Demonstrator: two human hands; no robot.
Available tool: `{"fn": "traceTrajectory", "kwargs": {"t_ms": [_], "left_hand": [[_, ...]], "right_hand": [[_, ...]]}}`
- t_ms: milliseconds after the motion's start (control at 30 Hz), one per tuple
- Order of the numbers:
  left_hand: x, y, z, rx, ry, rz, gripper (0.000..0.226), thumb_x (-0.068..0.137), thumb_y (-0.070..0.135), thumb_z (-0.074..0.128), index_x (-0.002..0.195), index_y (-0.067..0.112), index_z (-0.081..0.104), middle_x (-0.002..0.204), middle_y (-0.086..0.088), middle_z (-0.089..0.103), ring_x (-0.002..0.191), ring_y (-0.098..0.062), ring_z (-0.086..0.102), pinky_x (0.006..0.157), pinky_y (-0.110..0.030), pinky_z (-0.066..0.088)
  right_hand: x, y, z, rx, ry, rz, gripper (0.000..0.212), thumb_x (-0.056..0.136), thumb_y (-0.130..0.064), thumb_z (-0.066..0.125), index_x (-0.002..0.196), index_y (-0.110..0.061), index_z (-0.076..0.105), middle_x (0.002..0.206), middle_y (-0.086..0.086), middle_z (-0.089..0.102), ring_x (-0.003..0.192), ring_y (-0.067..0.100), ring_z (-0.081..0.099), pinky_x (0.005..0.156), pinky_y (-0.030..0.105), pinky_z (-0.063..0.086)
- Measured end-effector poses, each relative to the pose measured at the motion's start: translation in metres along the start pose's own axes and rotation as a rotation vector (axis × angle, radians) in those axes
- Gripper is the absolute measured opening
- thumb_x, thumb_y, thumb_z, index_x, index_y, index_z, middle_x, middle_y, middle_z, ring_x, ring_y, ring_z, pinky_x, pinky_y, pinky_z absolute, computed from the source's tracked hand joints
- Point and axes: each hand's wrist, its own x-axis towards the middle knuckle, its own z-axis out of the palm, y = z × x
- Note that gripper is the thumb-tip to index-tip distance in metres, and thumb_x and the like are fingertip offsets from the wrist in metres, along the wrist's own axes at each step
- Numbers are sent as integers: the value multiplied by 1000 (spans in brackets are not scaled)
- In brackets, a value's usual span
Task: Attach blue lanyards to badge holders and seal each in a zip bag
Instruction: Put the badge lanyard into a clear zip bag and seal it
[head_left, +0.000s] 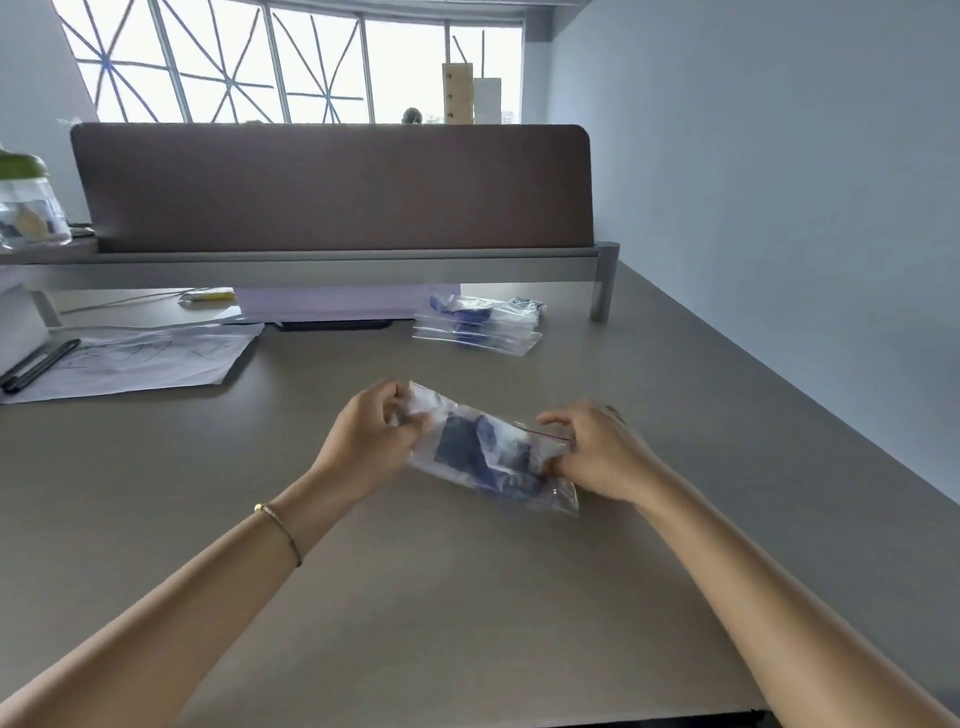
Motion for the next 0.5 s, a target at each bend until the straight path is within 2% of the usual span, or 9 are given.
{"fn": "traceTrajectory", "kwargs": {"t_ms": [67, 133, 200, 233, 300, 333, 367, 433, 500], "left_hand": [[6, 8, 2, -140, 7, 3, 11, 89, 12, 70, 84, 17, 61, 68, 9, 57, 56, -9, 49, 54, -25, 40], [13, 14, 2, -241, 13, 10, 10, 89, 6, 69, 89, 16, 65, 74, 7, 65, 62, -9, 57, 58, -23, 47], [27, 12, 3, -302, 35, 2, 15, 87, 3, 69, 86, 18, 67, 76, 2, 70, 68, -15, 62, 65, -32, 50], [34, 10, 5, -333, 45, -22, 19, 86, 3, 69, 82, 22, 66, 75, 2, 70, 69, -16, 63, 67, -35, 51], [51, 4, 10, -424, 74, -110, 25, 86, 6, 71, 78, 28, 65, 71, 8, 68, 71, -17, 65, 68, -40, 56], [60, 1, 13, -453, 94, -159, 22, 86, 8, 73, 83, 28, 65, 73, 8, 70, 71, -19, 66, 67, -40, 57], [68, -1, 16, -470, 116, -205, 19, 86, 9, 74, 93, 24, 64, 78, 4, 72, 70, -19, 68, 63, -37, 57], [85, -4, 21, -503, 148, -276, 30, 85, 9, 76, 108, 18, 59, 87, -1, 73, 66, -16, 69, 57, -32, 55], [102, -5, 23, -503, 153, -301, 39, 86, 9, 76, 116, 19, 55, 92, 1, 71, 68, -15, 71, 55, -31, 56]], "right_hand": [[2, 2, -6, 53, -76, 0, 39, 58, -39, 75, 95, -31, 71, 107, -2, 67, 106, 20, 58, 94, 35, 47], [4, 2, -13, 229, -114, -1, 22, 64, -21, 82, 78, -23, 65, 85, -2, 64, 84, 16, 57, 76, 32, 44], [7, 1, -20, 462, -87, 10, 18, 71, -2, 79, 78, -6, 63, 74, 3, 59, 71, 15, 53, 66, 32, 39], [9, -1, -23, 582, -56, 39, 16, 74, 1, 77, 81, -2, 62, 74, 7, 59, 70, 17, 54, 65, 32, 42], [14, -9, -27, 796, -41, 140, 13, 81, 2, 72, 87, -5, 63, 77, 12, 65, 68, 22, 61, 62, 34, 54], [18, -13, -28, 861, -51, 184, 14, 84, 1, 71, 91, -8, 64, 78, 12, 68, 66, 24, 65, 60, 34, 57], [22, -17, -27, 887, -62, 212, 19, 84, -1, 72, 97, -12, 64, 80, 12, 71, 64, 24, 67, 57, 33, 59], [36, -22, -23, 865, -56, 230, 30, 80, -1, 75, 104, -17, 66, 83, 11, 73, 61, 21, 69, 53, 31, 57], [56, -26, -19, 832, 16, 249, 25, 78, 2, 74, 96, -15, 70, 74, 7, 72, 56, 16, 66, 50, 27, 53]]}}
